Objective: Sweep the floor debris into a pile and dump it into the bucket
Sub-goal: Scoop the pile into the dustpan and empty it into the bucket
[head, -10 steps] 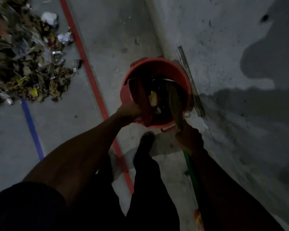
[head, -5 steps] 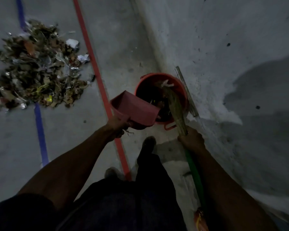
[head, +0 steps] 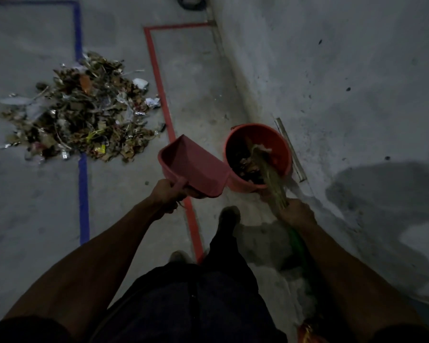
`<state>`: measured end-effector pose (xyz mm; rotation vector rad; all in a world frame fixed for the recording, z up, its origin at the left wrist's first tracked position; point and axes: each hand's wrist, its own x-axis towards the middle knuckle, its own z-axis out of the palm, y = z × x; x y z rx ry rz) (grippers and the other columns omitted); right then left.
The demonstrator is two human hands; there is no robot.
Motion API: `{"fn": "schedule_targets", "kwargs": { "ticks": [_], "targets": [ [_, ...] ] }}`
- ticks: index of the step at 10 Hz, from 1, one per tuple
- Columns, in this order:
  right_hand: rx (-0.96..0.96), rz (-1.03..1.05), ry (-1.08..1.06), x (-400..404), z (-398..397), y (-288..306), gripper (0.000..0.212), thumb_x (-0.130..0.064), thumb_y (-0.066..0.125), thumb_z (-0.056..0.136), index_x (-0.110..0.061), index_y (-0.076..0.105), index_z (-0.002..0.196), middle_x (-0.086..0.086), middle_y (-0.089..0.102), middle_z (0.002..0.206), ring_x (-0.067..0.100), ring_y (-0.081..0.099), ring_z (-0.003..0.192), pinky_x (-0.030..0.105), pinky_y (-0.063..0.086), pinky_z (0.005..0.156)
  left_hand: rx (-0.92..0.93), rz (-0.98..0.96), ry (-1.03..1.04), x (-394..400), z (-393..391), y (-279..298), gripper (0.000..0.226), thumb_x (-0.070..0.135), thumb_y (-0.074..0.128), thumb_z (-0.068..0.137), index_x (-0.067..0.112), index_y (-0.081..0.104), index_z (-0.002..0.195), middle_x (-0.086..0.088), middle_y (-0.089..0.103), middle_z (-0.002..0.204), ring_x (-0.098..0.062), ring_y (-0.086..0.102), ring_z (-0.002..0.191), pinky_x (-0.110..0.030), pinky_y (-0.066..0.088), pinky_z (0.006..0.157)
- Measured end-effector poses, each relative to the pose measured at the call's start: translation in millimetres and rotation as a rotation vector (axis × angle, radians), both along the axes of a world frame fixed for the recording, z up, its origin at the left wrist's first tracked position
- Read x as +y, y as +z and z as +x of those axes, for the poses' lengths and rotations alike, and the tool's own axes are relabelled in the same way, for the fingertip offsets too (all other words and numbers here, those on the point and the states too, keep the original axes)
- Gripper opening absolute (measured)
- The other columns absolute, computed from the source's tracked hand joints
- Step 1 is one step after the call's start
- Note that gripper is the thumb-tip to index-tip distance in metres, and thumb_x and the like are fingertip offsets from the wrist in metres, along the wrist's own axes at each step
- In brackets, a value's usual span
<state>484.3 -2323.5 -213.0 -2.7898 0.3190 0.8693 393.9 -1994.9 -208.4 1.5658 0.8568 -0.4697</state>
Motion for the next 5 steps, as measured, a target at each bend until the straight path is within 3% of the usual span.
{"fn": "schedule_targets", "kwargs": {
  "ticks": [3, 4, 5],
  "targets": [
    [-0.125, -0.212, 0.141, -6, -9, -7, 0.019, -0.027, 0.051, 0.096, -0.014, 0.060, 0.108, 0.009, 0.063, 0.110, 0.025, 0.061, 0.095, 0.033, 0.048, 0.076, -0.006, 0.054, -0.090, -6, -2, -3, 0.019, 0.015, 0.066, 0.083, 0.002, 0.053, 0.078, -0.009, 0.042, 0.058, -0.015, 0.031, 0.039, -0.021, 0.025, 0.038],
    [-0.173, -0.278, 0.310, -17, -3, -5, 0.022, -0.027, 0.044, 0.099, -0.013, 0.057, 0.111, 0.010, 0.062, 0.112, 0.027, 0.063, 0.101, 0.036, 0.052, 0.081, -0.032, 0.039, -0.098, -18, 8, 4, 0.034, 0.035, 0.069, 0.074, 0.006, 0.054, 0.066, -0.011, 0.044, 0.061, -0.016, 0.029, 0.040, -0.023, 0.025, 0.040],
    [-0.238, -0.370, 0.389, -20, 10, -2, 0.026, -0.024, 0.039, 0.101, -0.011, 0.052, 0.120, 0.012, 0.061, 0.113, 0.028, 0.063, 0.100, 0.035, 0.050, 0.079, 0.006, 0.033, -0.148, -30, 25, 14, 0.021, 0.028, 0.071, 0.068, 0.017, 0.055, 0.062, -0.011, 0.046, 0.063, -0.017, 0.031, 0.043, -0.022, 0.026, 0.041]
  ]
}}
